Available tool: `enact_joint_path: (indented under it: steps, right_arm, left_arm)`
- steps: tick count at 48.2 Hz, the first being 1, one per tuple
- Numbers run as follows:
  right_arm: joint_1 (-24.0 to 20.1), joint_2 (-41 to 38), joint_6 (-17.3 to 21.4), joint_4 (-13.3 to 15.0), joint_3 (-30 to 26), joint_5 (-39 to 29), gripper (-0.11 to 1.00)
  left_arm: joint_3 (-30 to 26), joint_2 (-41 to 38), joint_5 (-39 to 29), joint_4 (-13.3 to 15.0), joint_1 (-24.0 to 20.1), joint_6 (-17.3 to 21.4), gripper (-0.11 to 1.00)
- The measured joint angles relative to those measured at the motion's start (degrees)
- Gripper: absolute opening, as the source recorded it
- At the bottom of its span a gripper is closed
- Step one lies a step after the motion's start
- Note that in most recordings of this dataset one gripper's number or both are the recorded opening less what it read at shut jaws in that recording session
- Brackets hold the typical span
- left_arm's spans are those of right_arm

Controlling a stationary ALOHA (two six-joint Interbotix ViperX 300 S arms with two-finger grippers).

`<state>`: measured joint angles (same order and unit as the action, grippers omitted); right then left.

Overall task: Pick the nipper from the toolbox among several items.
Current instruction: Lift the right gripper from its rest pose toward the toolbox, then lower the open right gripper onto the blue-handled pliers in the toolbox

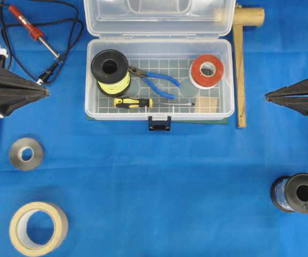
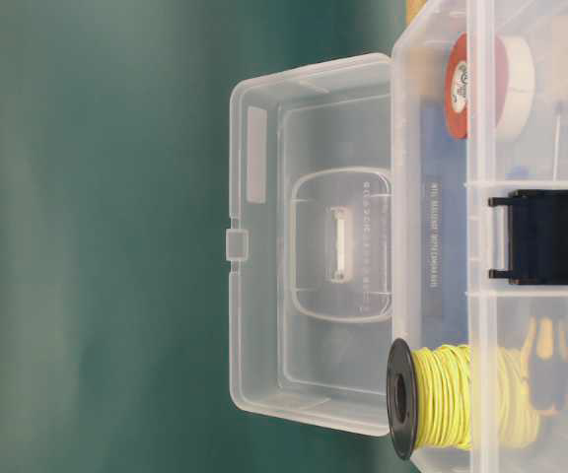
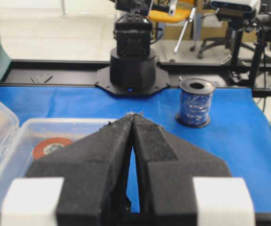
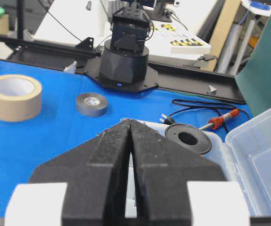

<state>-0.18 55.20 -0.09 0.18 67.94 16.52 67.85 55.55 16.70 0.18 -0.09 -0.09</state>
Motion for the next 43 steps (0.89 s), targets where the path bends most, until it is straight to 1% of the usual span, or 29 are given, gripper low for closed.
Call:
enact_joint_path:
  steps: [5,11,24,28,30,32,36,39,41,43]
  right_arm:
    - [0.3,-0.4,0.1,0.0,-0.7,-0.9,0.00]
    - [2.2,-3.3,0.6,0.0,-4.0,-5.3,0.00]
    - [7.9,-18.5,0.7,-0.1,-15.8,-17.1,0.01]
    - [9.6,-23.7,0.7,-0.1,-19.6,-20.0,0.03]
    - [10.4,-26.6,0.7,-0.1,-21.7,-21.4,0.10]
    - [11.2,-29.5,0.7,-0.1,-23.6,-22.8,0.20]
    - [12.6,-35.9,0.7,-0.1,-27.7,-26.4,0.46]
    - [13.3,-40.0,0.7,-0.1,-30.5,-28.8,0.62]
    - [13.6,-42.9,0.6,-0.1,-32.5,-30.5,0.68]
    - [14.1,-45.7,0.5,0.0,-34.5,-32.1,0.69]
  left_arm:
    - [0.0,0.2,0.0,1.1,0.1,-0.1,0.00]
    - [0.0,0.2,0.1,1.6,0.2,-0.2,0.00]
    - [0.0,0.0,0.4,1.7,0.2,-0.3,0.00]
    - [0.0,0.0,0.4,1.7,0.2,-0.3,0.00]
    - [0.0,0.0,0.4,1.8,0.2,-0.3,0.00]
    - [0.0,0.0,0.4,1.8,0.2,-0.3,0.00]
    - [0.0,-0.1,0.4,1.7,0.2,-0.3,0.00]
    - [0.0,-0.1,0.4,1.8,0.2,-0.4,0.00]
    - [0.0,-0.1,0.4,1.8,0.2,-0.4,0.00]
    - [0.0,-0.1,0.4,1.8,0.2,-0.4,0.00]
